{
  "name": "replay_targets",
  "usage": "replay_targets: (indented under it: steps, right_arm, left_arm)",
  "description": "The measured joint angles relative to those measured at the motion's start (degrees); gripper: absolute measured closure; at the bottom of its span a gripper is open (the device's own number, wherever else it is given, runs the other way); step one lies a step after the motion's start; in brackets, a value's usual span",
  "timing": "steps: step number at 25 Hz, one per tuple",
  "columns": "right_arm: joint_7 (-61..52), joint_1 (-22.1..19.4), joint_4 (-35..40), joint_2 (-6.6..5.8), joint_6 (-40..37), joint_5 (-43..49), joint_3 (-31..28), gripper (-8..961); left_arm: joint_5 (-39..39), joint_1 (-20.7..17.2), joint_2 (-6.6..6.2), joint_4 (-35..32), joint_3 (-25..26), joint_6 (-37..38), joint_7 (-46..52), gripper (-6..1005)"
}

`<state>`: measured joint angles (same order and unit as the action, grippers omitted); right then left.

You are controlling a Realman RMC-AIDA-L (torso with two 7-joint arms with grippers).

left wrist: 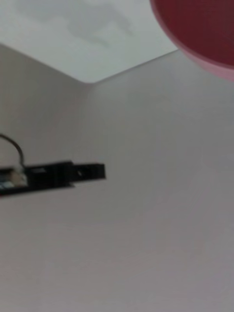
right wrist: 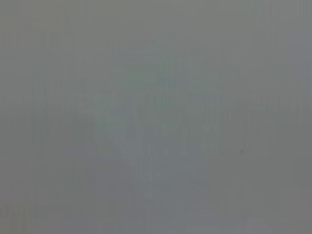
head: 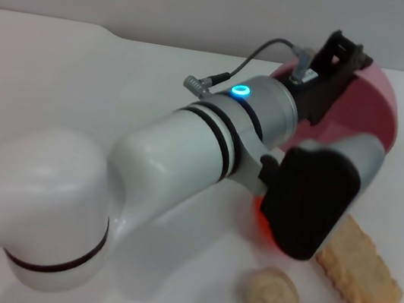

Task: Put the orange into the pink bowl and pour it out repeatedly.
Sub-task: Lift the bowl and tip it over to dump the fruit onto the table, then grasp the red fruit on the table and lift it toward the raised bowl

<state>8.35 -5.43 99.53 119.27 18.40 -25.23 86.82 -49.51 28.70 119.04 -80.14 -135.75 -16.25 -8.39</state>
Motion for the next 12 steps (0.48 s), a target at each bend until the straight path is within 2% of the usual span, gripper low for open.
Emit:
replay_targets:
  steps: [8, 9, 11, 12]
  right_arm:
    - [0.00, 0.75, -0.10, -0.06, 0.87, 0.00, 0.28, 361]
    - [0.00, 0.94, -0.14, -0.06, 1.13, 0.00, 0.53, 361]
    - [0.02, 1.30, -0.15, -0.09, 2.10, 0.00, 1.09, 361]
    - [0.01, 1.62, -0.04, -0.13, 3.12, 0.00, 1.37, 361]
  left_arm:
    - [0.21, 1.93, 0.07, -0.69, 3.57, -4.19, 19.71, 954]
    - [2.21, 2.86, 0.03, -1.31, 5.62, -7.04, 26.16, 954]
    - [3.56, 3.26, -0.02, -1.64, 6.50, -8.55, 28.17, 954]
    - [9.10, 4.33, -0.18, -3.00, 9.00, -12.82, 30.53, 954]
